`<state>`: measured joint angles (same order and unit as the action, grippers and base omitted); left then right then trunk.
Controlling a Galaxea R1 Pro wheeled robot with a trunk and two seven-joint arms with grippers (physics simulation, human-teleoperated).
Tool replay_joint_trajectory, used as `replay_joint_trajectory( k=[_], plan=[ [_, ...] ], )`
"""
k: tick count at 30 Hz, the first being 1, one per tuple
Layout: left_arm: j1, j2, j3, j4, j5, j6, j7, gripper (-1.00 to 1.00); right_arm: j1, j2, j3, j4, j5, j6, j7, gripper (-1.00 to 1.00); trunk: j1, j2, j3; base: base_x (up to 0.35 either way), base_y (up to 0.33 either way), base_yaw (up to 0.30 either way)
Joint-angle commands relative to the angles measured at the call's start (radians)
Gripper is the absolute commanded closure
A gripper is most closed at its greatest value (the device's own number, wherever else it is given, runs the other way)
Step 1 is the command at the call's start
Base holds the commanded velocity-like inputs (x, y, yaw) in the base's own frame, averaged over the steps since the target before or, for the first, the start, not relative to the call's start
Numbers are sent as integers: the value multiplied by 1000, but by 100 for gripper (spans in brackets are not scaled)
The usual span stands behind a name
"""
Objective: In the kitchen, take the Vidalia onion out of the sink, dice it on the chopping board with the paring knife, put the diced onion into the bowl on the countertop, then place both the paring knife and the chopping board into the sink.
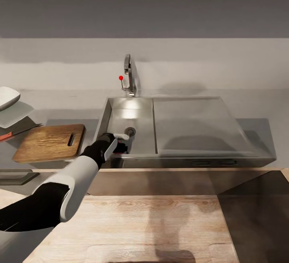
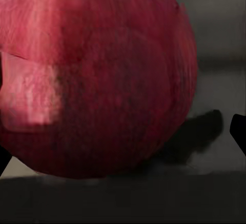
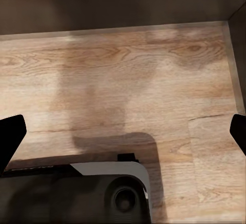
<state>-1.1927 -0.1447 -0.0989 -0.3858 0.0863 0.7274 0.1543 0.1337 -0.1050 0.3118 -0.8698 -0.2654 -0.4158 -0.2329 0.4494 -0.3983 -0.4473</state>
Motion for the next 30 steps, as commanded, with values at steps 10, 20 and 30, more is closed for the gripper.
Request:
replay_joint_trajectory(
  k=[10,20,30],
  plan=[
    [50,1,-7,-60,2,4,7,-100,0,-1,6,6,-8,-3,-6,-100,1,-2,-1,0,0,0],
    [56,1,-7,-82,-5,4,7,-100,0,0,6,6,-8,-3,-6,-100,1,-2,-1,0,0,0],
    [56,1,-7,-2,23,4,7,-100,0,0,6,6,-8,-3,-6,-100,1,-2,-1,0,0,0]
  ],
)
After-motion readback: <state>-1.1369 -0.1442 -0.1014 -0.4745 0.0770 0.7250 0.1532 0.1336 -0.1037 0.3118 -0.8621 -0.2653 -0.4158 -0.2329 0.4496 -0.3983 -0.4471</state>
